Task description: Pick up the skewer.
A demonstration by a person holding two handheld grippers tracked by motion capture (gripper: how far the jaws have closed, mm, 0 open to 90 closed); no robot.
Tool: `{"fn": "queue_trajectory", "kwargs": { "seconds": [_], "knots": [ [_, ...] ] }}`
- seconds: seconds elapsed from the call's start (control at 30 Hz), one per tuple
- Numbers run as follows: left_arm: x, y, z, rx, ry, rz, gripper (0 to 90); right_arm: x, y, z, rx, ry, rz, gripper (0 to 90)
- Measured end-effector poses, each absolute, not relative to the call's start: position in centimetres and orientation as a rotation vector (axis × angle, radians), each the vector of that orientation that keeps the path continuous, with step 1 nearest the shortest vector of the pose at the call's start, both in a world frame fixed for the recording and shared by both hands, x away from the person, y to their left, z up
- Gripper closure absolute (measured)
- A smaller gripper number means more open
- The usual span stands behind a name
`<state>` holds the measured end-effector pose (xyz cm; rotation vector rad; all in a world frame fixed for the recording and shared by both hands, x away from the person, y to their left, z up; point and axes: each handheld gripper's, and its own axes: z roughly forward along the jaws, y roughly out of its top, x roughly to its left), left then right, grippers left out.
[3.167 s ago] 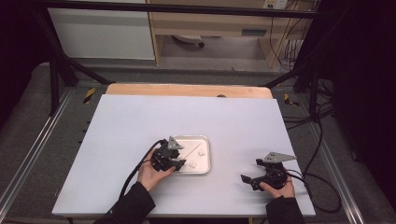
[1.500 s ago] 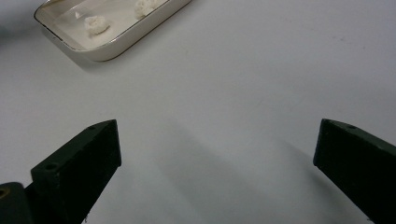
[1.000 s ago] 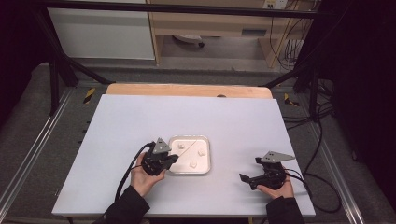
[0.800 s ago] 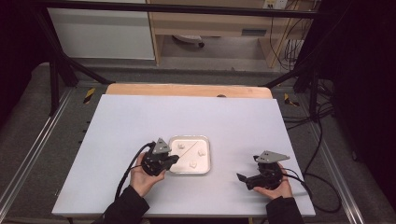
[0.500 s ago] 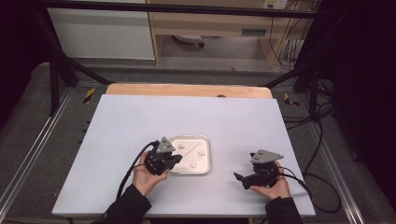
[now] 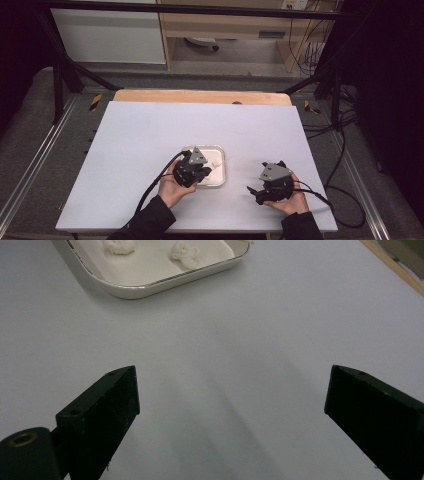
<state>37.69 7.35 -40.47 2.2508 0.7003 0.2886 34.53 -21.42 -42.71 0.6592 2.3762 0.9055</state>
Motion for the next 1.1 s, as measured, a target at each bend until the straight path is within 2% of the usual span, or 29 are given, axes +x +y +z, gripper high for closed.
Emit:
{"fn": "queue_trajectory", "kwargs": {
  "seconds": [0.37,0.63,1.1],
  "knots": [
    [37.6,4.0,-40.2,2.298,0.626,0.275,88.6,34.1,-20.6,-42.4,0.515,2.368,0.848,13.6],
    [37.6,2.1,-40.0,2.348,0.570,0.263,88.6,33.7,-20.2,-42.4,0.351,2.348,0.834,23.8],
    [37.7,0.5,-40.0,2.418,0.526,0.260,88.6,33.5,-19.6,-42.6,0.125,2.338,0.759,35.9]
  ]
}}
